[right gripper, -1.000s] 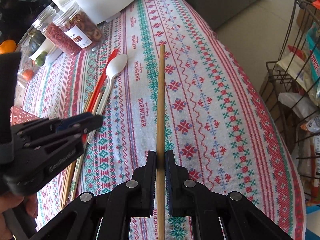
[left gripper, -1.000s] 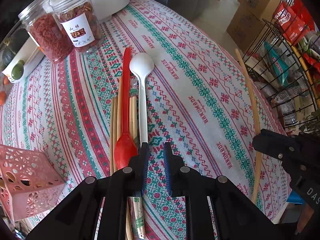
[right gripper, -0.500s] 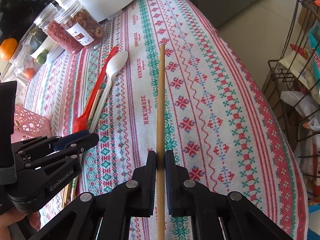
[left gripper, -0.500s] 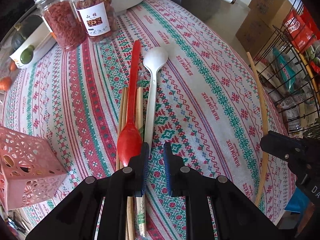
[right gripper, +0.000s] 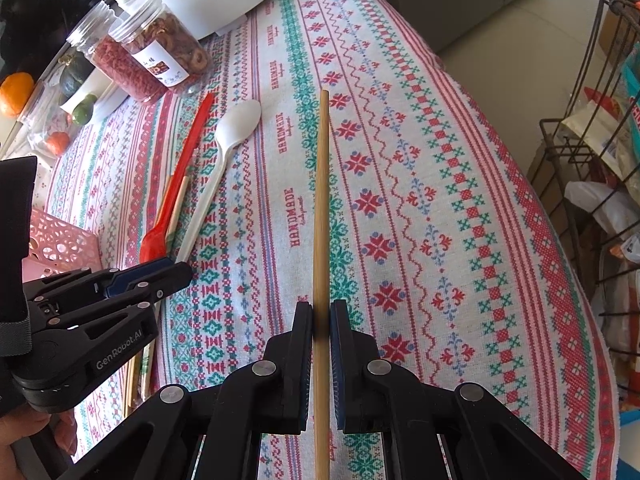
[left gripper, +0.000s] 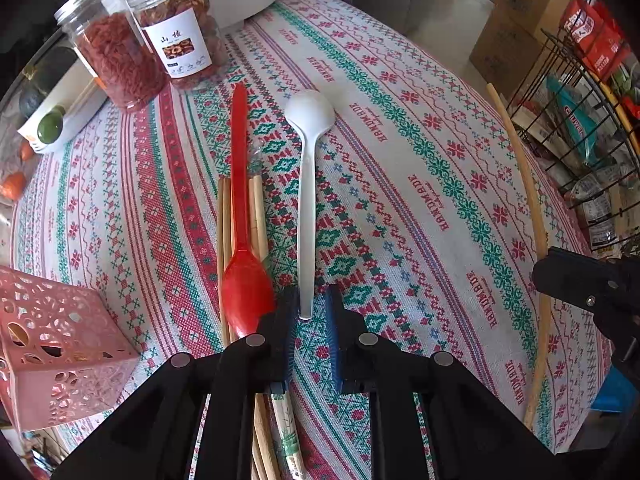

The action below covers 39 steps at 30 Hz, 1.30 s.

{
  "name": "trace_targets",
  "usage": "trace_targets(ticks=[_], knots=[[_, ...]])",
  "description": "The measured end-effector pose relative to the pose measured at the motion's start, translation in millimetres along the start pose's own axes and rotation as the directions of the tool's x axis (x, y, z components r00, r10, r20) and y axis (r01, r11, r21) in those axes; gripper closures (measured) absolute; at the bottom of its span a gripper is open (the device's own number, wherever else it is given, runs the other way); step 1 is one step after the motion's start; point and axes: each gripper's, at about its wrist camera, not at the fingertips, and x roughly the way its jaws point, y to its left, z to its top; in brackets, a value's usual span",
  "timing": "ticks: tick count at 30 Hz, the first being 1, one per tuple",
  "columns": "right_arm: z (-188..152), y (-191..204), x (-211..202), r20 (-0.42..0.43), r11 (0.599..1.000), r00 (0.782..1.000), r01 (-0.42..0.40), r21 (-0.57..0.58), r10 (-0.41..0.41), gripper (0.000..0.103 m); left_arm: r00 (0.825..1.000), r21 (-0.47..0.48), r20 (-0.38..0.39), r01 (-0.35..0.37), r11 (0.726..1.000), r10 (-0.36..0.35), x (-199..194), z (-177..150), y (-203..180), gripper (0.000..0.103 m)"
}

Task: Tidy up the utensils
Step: 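Grasp the white plastic spoon with the left tool while the right tool holds its chopstick, then carry the white spoon and chopstick over the pink basket and release both inside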

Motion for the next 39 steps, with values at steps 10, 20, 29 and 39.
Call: trace_targets(ticks=[10, 20, 29, 39], knots=[[-0.2, 5.0, -14.1, 0.054, 1.000, 0.998, -0.018, -0.001, 0.018, 0.096, 0.972, 0.041, 0.234, -0.004, 0.999, -0.006, -77.8, -42.0, 3.5, 0.096], [-9.9, 22.2, -58.7, 0.201, 0.998, 0.978, -0.059, 0.009, 0.056, 0.096, 0.882, 0.003, 0.471, 0.013, 1.000, -0.012, -167.2, -91.4, 35.0, 0.096], [-21.1, 56.4, -92.3, 0.293, 0.995, 0.951, -0.085, -0.045, 0.094, 0.096, 0.834, -0.020, 0.549, 0.075, 0.997, -0.052, -228.3, -122.4, 62.7, 0.096], [-27.7, 104.9, -133.5, 0.399, 0.978, 0.900, -0.110, -0.179, 0.174, 0.096, 0.824, -0.042, 0.565, 0.067, 0.997, -0.031, -289.6, -156.5, 101.5, 0.096]])
